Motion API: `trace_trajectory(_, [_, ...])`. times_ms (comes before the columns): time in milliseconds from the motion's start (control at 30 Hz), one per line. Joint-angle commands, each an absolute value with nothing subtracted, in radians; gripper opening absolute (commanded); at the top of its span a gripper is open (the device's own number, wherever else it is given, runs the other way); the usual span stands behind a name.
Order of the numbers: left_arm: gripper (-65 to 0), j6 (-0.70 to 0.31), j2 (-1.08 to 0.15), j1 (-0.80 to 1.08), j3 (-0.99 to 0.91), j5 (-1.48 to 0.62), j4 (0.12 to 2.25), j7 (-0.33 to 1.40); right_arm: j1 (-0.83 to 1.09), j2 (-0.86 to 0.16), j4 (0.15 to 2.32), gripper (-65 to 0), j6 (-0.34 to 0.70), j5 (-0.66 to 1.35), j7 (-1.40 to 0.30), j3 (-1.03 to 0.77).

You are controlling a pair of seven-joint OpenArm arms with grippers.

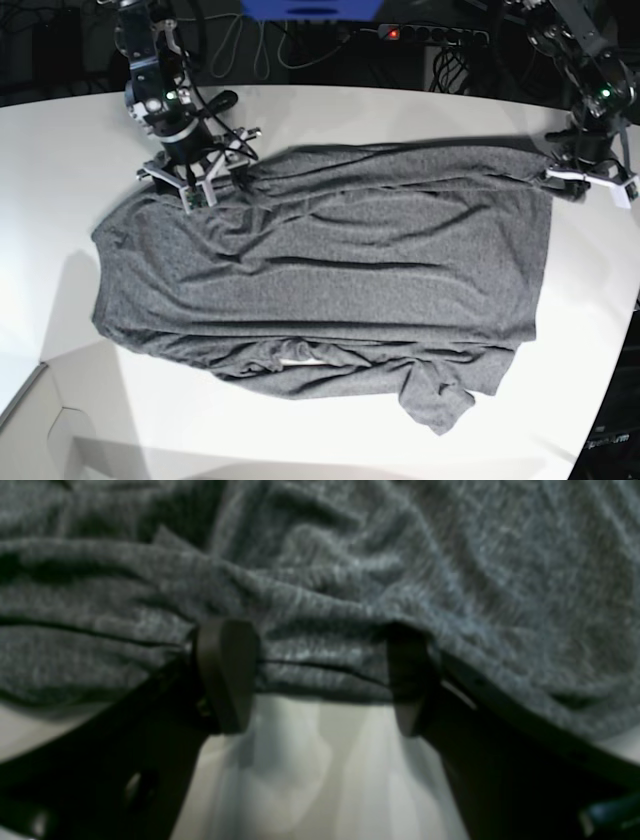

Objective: Layout the t-shirt on the table in an organized manner, then fold the t-shirt properly
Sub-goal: 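Lift the collar edge with both grippers and stretch it apart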

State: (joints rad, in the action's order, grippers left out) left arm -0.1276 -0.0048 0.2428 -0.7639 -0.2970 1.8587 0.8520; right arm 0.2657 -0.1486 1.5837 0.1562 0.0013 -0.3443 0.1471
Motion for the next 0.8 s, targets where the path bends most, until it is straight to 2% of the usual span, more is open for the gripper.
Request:
trace_trajectory(0, [-65.0, -0.128, -0.015, 0.239, -0.768, -0.3, 1.876, 0.831, 0.259, -0.15, 1.586, -23.2, 0.151, -0.001, -0.344, 0.148])
trace_trajectory(100, [-65.0, -0.128, -0.015, 0.239, -0.768, -0.3, 1.876, 0.831, 0.259, -0.15, 1.584, -23.5, 0.151, -0.001, -0.343, 0.148])
trace_trajectory(167, [-65.0, -0.128, -0.015, 0.239, -0.768, -0.3, 1.876, 0.831, 0.259, -0.15, 1.587, -26.2, 0.151, -0.001, -0.343, 0.148])
trace_trajectory(233, [-65.0, -0.128, -0.015, 0.239, -0.768, -0.3, 1.876, 0.831, 0.259, -0.15, 1.587, -34.2, 0.153, -0.001, -0.343, 0.148])
trace_trajectory(367, [-65.0, -0.128, -0.015, 0.239, -0.768, -0.3, 1.876, 0.831, 0.259, -0.15, 1.589, -55.3, 0.153, 0.001, -0.343, 0.148])
trace_trajectory(433, [-65.0, -0.128, -0.015, 0.239, -0.768, -0.3, 1.876, 0.831, 0.259, -0.15, 1.59, -63.7, 0.153, 0.001, -0.343, 0.143])
trace_trajectory(767, [-65.0, -0.128, -0.013, 0.236, -0.768, -0.3, 1.886, 0.831, 0.266, -0.151, 1.736, -65.0, 0.153, 0.001, -0.348, 0.139])
